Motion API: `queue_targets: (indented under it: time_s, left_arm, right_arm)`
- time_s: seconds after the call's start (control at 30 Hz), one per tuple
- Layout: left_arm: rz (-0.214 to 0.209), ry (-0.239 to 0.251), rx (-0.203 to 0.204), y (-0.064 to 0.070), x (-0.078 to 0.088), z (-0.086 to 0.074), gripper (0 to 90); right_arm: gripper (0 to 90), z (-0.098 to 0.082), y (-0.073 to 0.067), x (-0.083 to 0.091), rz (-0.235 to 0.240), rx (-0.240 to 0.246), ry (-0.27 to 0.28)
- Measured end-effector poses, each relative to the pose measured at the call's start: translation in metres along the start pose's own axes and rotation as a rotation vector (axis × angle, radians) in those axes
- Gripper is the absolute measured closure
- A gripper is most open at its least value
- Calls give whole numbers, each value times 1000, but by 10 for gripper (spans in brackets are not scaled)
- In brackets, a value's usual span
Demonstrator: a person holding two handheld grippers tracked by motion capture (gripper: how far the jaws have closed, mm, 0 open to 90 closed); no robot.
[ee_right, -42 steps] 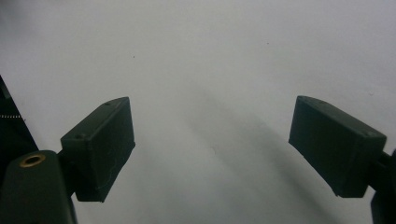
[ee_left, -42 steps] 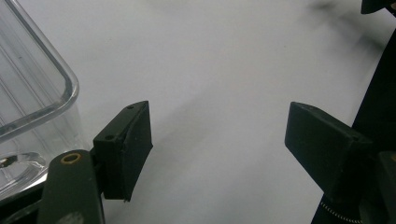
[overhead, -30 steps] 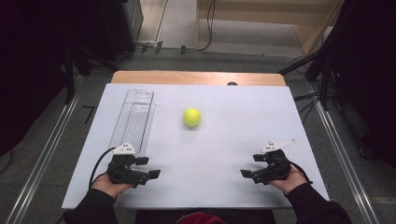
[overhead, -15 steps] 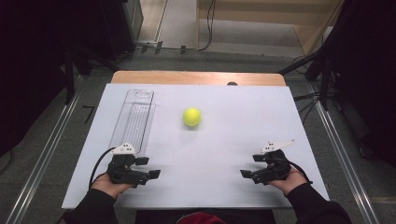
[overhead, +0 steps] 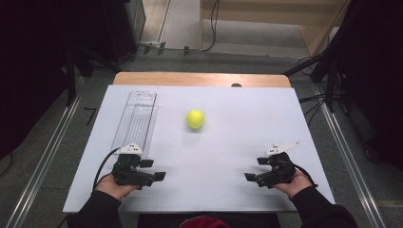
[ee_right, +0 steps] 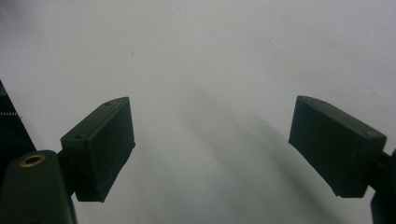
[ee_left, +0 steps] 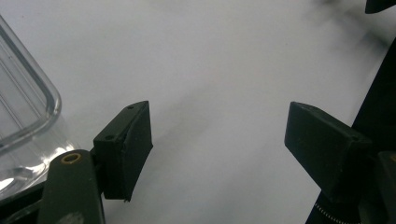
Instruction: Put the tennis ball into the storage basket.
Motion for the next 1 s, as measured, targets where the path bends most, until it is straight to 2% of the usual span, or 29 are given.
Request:
queue_targets:
  time_s: [0.17,0.33,0.47,0.6,0.87,1.0]
  left_arm:
    - [-22,-4,11,5,-4,5,242]
    - [-33,2,4,11,-6,9,242]
    - [-30,3,-20,15,-8,13,242]
    - [-3,10,-44,17,-12,16,243]
    - [-32,23,-35,25,-19,25,243]
    - [-28,32,-36,27,-21,29,243]
  right_arm:
    - [123,0,1,0,-2,-5,3]
    - [123,0,1,0,-2,-2,3]
    - [123,0,1,0,0,-5,1]
    - [123,0,1,0,1,-5,1]
    - [123,0,0,0,5,-2,-2]
    - [122,0,0,0,5,-3,-1]
Point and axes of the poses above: each handheld gripper's, and its own axes: x roughly backward along the jaws, z roughly out of its top, y roughly to its right, the point moved 6 cm from there along -x, roughly forward along the jaws, and after that the axes turned 14 degrees about z, right-handed, at the moved point
